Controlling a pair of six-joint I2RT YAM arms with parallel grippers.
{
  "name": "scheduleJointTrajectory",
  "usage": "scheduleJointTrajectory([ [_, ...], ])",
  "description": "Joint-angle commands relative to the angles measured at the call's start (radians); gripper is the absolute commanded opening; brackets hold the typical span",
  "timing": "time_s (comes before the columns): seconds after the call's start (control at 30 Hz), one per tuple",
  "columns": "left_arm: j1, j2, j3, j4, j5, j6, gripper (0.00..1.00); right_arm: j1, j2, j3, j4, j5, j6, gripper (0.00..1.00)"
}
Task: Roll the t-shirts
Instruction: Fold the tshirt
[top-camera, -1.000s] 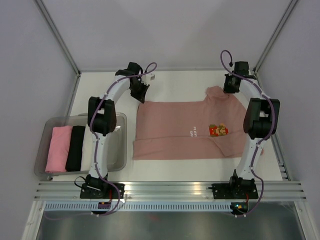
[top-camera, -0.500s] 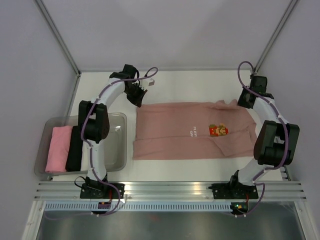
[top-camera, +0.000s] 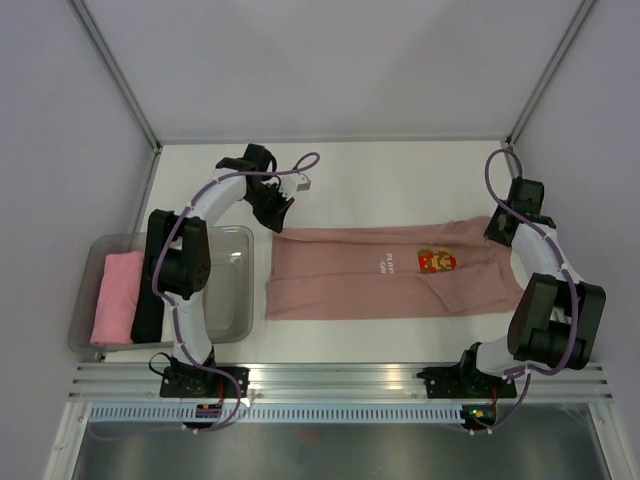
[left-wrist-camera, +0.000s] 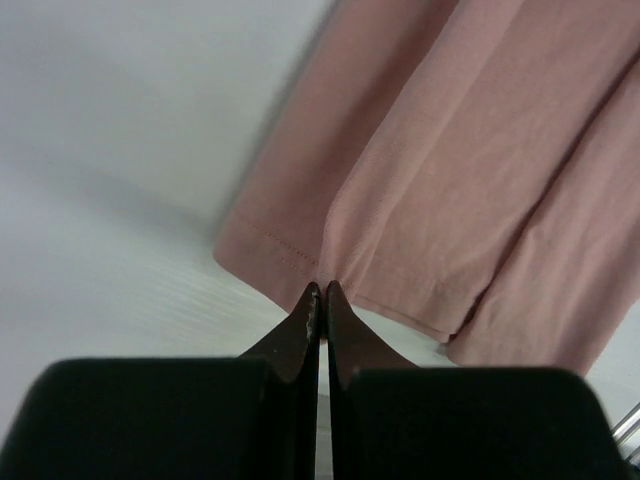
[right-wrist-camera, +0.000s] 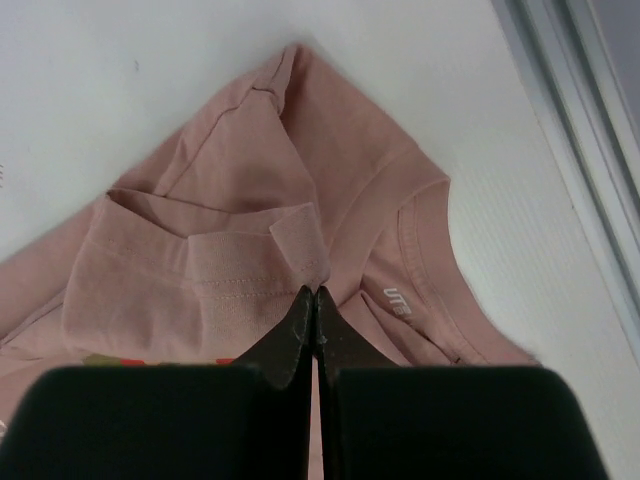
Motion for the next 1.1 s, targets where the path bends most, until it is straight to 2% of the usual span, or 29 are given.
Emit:
scheduleJointTrajectory([
  [0.0,-0.014,-0.058,-0.045,0.0,0.052,0.067,0.02,-0.006,-0.025,-0.047,0.024,0.015,0.03,0.0],
  [0.17,-0.014,-0.081,-0.096,0.021,0.038,0.071,0.02,-0.012,-0.035,-0.089,0.016,0.092,0.033,0.0],
  [0.3,-0.016,-0.104,-0.146,0.051,0.029,0.129,0.02,-0.043,-0.04,-0.103,0.024,0.086,0.042,0.0],
  [0.6,-0.016,-0.105,-0.142,0.077,-0.016,0.169,0.02,-0.066,-0.035,-0.089,0.022,0.081,0.047,0.0],
  [0.87,-0.027,-0.11,-0.217,0.092,-0.031,0.201,0.03,-0.066,-0.016,-0.133,0.048,0.054,0.079,0.0],
  [0.93,-0.028,-0.115,-0.228,0.094,-0.034,0.214,0.09,-0.066,-0.009,-0.136,0.048,0.052,0.079,0.0],
  [0.97,-0.028,-0.115,-0.231,0.094,-0.036,0.218,0.17,-0.066,-0.005,-0.138,0.048,0.051,0.079,0.0],
  [1.07,-0.028,-0.138,-0.234,0.084,-0.045,0.257,0.3,-0.066,-0.002,-0.143,0.053,0.048,0.088,0.0],
])
